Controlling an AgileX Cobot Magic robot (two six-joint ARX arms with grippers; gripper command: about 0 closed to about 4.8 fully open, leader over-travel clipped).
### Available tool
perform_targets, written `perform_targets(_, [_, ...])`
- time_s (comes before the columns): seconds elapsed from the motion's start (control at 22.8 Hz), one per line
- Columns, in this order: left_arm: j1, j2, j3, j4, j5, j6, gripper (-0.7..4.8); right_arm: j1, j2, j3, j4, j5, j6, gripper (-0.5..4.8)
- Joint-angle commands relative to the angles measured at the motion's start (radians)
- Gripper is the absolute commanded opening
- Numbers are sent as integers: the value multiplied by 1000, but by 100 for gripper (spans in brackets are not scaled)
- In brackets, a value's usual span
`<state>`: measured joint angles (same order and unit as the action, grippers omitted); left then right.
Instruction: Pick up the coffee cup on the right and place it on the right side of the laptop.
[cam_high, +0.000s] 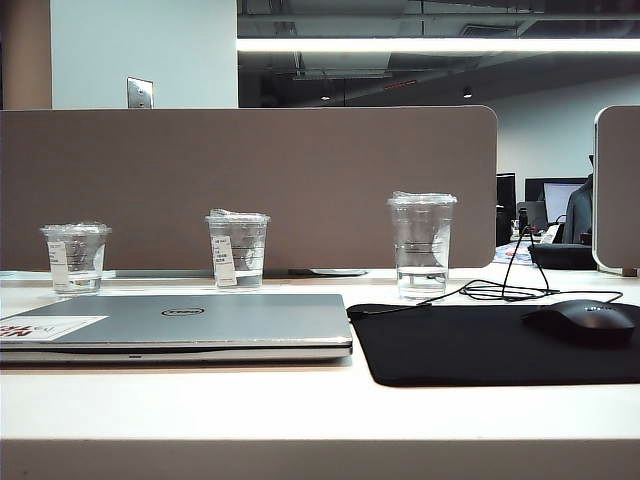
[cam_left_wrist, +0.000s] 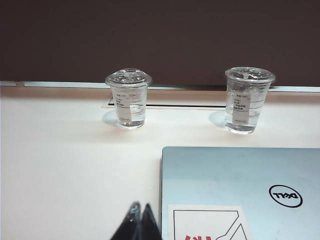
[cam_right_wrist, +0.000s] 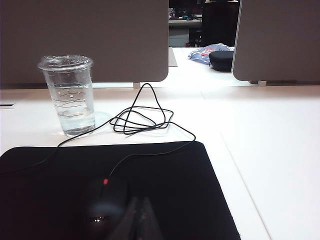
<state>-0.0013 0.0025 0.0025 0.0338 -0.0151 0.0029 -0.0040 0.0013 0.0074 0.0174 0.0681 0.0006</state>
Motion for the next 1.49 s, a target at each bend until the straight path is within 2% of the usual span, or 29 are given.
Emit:
perform_targets(0.04, [2, 0, 4, 15, 0, -3, -6, 0, -2, -4, 18, -3, 3, -8])
perform_targets(0.44, [1, 0, 18, 19, 0, -6, -6, 1, -2, 30, 15, -24, 39, -8])
perform_targets(0.48, [1, 1, 29, 18, 0, -24, -6, 1, -2, 46, 12, -24, 47, -8])
perform_targets(0.57, [1, 6, 115, 11, 2, -161, -6, 0, 17, 128, -3, -22, 47, -8])
perform_targets(0.88, [0, 154, 284, -25, 120, -179, -6, 1, 162, 282, 0, -36, 47, -8])
perform_targets(1.1, [-13, 425, 471, -25, 261, -173, -6, 1, 384, 385, 42, -176, 47, -8])
perform_targets(1.23, [-55, 533, 553, -27, 311, -168, -5, 2, 473, 409, 101, -210, 48, -8])
perform_targets(1.32, [-129, 621, 635, -62, 317, -158, -6, 2, 556, 428, 180, -231, 48, -8])
perform_targets(1.36, [-194, 675, 695, -115, 302, -116, -6, 2, 613, 436, 245, -230, 47, -8])
perform_targets(1.49, [-296, 741, 777, -207, 238, -61, -6, 2, 692, 436, 339, -235, 48, -8])
